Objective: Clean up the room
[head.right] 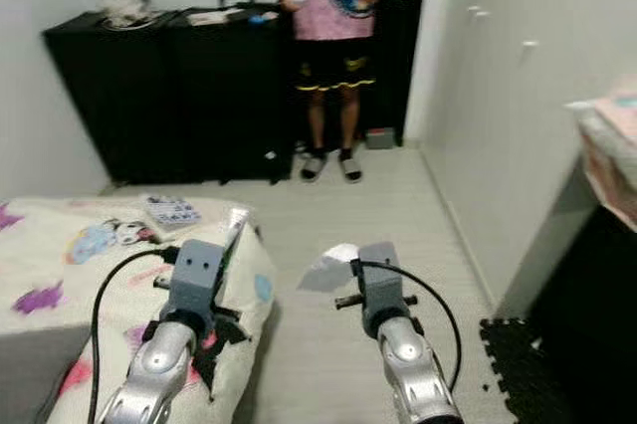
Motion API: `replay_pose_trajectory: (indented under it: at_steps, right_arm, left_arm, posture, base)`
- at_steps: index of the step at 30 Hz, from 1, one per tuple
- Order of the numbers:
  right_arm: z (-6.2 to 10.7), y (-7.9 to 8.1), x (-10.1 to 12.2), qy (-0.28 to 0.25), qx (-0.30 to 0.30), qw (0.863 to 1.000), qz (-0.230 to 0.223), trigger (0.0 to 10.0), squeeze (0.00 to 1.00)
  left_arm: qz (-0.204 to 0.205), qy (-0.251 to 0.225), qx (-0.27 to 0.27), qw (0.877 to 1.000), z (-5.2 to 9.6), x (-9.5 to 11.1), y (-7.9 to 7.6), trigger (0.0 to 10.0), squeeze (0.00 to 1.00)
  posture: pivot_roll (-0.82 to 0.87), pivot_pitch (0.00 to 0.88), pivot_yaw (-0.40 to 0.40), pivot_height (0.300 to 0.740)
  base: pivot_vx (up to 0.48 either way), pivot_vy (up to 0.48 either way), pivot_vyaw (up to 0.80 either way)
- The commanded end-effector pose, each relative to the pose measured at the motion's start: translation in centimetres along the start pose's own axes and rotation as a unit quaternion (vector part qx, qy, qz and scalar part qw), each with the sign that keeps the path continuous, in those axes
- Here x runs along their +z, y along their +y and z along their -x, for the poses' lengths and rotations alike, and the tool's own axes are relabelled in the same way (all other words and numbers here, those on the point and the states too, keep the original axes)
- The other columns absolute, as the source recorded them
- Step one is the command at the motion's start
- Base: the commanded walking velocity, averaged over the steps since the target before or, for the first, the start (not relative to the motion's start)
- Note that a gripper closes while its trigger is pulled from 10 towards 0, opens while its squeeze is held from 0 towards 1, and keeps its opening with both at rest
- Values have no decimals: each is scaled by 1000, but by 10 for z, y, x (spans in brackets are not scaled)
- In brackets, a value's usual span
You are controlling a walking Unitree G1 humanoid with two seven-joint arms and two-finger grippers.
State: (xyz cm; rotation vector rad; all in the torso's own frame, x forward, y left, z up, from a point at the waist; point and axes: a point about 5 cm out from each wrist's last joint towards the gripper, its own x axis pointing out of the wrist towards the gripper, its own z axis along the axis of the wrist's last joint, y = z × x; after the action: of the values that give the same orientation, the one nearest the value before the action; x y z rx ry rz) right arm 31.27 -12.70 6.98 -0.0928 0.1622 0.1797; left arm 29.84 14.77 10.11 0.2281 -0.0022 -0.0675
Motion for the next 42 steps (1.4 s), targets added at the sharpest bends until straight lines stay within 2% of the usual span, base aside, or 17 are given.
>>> replay_pose_trajectory:
  at_steps: [1,25,42]
  right_arm:
    - [1,5,-4,5,5,1000,-8,10000,0]
    - [-1,8,-3,7,23,1000,2,10000,0]
    - [-1,8,-4,7,26,1000,3,10000,0]
  left_arm:
    - [0,18,3,1000,2,-7,4,10000,0]
    - [8,24,16,1000,10,-13,1,10000,0]
    - [8,22,16,1000,11,-13,0,10000,0]
  posture:
    - [39,55,47,694]
    - [38,47,-6,694]
    - [36,31,-5,694]
  base:
    - [0,0,-800]
    - [0,0,-800]
    - [0,0,-800]
